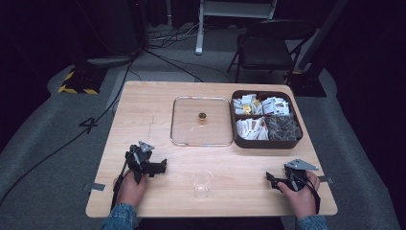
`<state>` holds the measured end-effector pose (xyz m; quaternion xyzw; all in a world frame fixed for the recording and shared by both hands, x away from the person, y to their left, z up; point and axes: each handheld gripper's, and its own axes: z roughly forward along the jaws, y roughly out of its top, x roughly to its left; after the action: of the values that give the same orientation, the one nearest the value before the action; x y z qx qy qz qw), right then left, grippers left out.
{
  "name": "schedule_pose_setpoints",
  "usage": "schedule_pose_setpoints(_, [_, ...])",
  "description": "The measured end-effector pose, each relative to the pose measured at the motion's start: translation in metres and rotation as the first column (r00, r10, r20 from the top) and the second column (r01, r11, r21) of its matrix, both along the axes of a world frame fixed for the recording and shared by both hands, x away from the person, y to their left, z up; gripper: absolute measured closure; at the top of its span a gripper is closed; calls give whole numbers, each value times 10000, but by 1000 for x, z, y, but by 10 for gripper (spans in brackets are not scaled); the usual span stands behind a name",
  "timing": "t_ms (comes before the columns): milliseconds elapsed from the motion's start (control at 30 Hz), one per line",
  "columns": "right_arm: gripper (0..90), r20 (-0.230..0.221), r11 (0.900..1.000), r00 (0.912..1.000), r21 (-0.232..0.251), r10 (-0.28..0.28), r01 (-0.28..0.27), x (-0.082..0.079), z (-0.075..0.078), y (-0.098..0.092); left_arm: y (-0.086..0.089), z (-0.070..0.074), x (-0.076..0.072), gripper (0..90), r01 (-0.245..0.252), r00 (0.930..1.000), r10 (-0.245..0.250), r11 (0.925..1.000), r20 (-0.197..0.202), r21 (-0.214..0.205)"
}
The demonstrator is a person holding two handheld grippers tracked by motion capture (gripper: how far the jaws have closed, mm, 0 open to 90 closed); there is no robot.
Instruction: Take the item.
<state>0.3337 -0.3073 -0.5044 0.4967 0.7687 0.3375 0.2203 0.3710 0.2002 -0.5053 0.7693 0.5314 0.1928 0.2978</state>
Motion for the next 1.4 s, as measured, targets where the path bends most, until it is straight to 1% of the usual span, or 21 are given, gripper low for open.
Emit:
schedule_pose_setpoints(100, [151, -7, 10000, 10000, 11, 27, -27, 0, 0, 0, 0, 0, 0, 1, 0, 10000, 0, 10000, 0, -3])
schedule_pose_setpoints(133, [154, -4, 9998, 9998, 32, 174, -174, 0, 0, 0, 0, 0, 0, 1, -8, 10000, 8, 10000, 4, -15])
schedule_pose_setpoints(200, [162, -26, 9995, 9995, 43, 300, -300, -1, 1, 0, 0, 0, 0, 0, 2, 10000, -2, 10000, 0, 0])
schedule_pose_setpoints(300, [232, -235, 9980, 9984, 386, 515, -506, -2, 4, -1, -1, 0, 0, 0, -63, 10000, 63, 10000, 5, -52])
schedule_pose_setpoints(333, [240, -353, 9974, 9978, 486, 559, -541, -2, 5, -2, -1, 0, 0, 0, -62, 10000, 62, 10000, 4, -51])
schedule_pose_setpoints(400, [238, -418, 9969, 9974, 552, 582, -558, -2, 7, -2, -1, 0, 0, 0, -64, 10000, 64, 10000, 5, -49])
schedule_pose_setpoints(533, [233, -385, 9969, 9975, 539, 595, -574, -2, 12, -4, -1, 0, 0, 0, -54, 10000, 54, 10000, 11, -61])
schedule_pose_setpoints(600, [235, -474, 9960, 9964, 581, 703, -675, -1, 14, -4, 0, 0, 0, 0, -45, 10000, 46, 10000, 15, -57])
schedule_pose_setpoints(633, [238, -596, 9945, 9944, 630, 869, -831, 0, 15, -5, 0, 0, 0, 0, -52, 10000, 52, 10000, 19, -58])
schedule_pose_setpoints(667, [238, -596, 9945, 9944, 630, 869, -831, 0, 15, -5, 0, 0, 0, 1, -52, 10000, 52, 10000, 19, -58])
schedule_pose_setpoints(700, [239, -665, 9940, 9933, 617, 943, -902, -1, 20, -5, 0, 0, 0, 0, -50, 10000, 50, 10000, 10, -60])
schedule_pose_setpoints(767, [239, -493, 9946, 9943, 480, 944, -920, -1, 26, -6, -1, 0, 0, 0, -54, 10000, 54, 10000, 4, -54])
schedule_pose_setpoints(800, [239, -493, 9946, 9943, 480, 944, -920, -1, 26, -6, -1, 0, 0, 1, -54, 10000, 54, 10000, 4, -54])
schedule_pose_setpoints(833, [238, -239, 9950, 9956, 425, 911, -900, -1, 35, -7, 0, 0, 0, 1, -12, 10000, 12, 10000, 3, -11])
schedule_pose_setpoints(867, [236, -162, 9949, 9956, 410, 924, -917, 0, 39, -7, 0, 0, 0, 1, -18, 10000, 18, 10000, 5, -13])
schedule_pose_setpoints(1033, [228, -75, 9949, 9958, 448, 912, -908, 4, 53, -11, 0, 0, 0, 1, -18, 10000, 18, 10000, 0, -16])
schedule_pose_setpoints(1067, [228, 12, 9950, 9961, 474, 881, -881, 6, 55, -11, 0, 0, 0, 1, -7, 10000, 7, 10000, -3, -2])
schedule_pose_setpoints(1233, [207, 79, 9947, 9969, 669, 780, -783, 15, 66, -16, 0, 0, 0, 1, -18, 10000, 18, 10000, 2, -17])
schedule_pose_setpoints(1300, [204, 112, 9947, 9973, 726, 726, -732, 15, 67, -16, 0, 0, 0, 1, -18, 10000, 18, 10000, 3, -17])
schedule_pose_setpoints(1367, [200, 370, 9957, 9980, 742, 521, -548, 18, 69, -17, 0, 0, 0, 1, -18, 10000, 18, 10000, 2, -14])
schedule_pose_setpoints(1400, [200, 427, 9955, 9979, 787, 491, -524, 19, 69, -18, 0, 0, 0, 1, -20, 10000, 20, 10000, 3, -17])
